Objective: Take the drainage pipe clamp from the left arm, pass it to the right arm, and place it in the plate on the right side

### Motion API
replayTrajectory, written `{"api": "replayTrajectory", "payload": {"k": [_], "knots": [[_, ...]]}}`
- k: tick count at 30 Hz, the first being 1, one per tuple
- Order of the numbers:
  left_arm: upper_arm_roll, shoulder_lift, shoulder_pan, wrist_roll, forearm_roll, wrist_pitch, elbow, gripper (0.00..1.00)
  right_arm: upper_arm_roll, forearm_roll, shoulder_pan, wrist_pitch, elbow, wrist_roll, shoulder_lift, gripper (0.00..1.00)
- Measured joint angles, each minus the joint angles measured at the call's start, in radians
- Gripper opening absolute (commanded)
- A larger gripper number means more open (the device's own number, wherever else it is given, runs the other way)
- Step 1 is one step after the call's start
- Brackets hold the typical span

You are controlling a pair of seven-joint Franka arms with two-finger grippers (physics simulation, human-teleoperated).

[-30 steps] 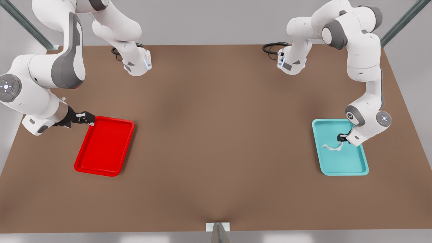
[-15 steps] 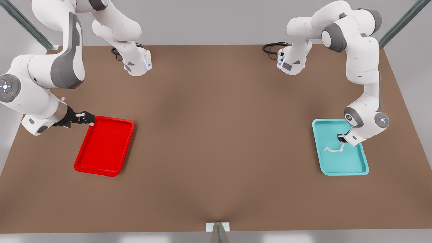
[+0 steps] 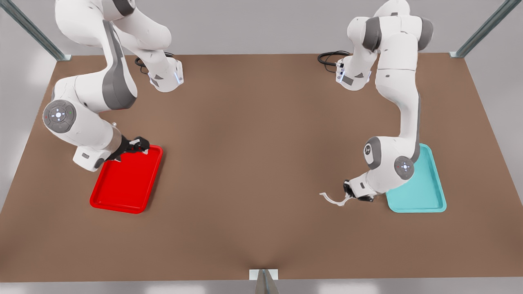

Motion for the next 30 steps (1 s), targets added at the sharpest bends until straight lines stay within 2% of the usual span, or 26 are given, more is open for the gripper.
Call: {"api": "replayTrajectory", "payload": {"k": [5,10,22,30], "knots": [[-0.042,0.032,-0.168,-0.153,-0.022,-0.052,0.158,0.21,0.128,0.066,0.012,0.081,0.111,0.001,0.21,1.0],[-0.097,0.096,-0.27,-0.281,-0.023,-0.007,0.225,0.21,0.151,0.101,0.198,0.141,0.307,0.029,0.381,1.0],[-0.117,0.111,-0.307,-0.541,-0.029,0.082,0.266,0.21,0.156,0.116,0.256,0.26,0.272,0.105,0.458,1.0],[-0.122,0.111,-0.308,-0.648,-0.029,0.091,0.266,0.21,0.156,0.116,0.29,0.419,0.272,0.133,0.521,1.0]]}}
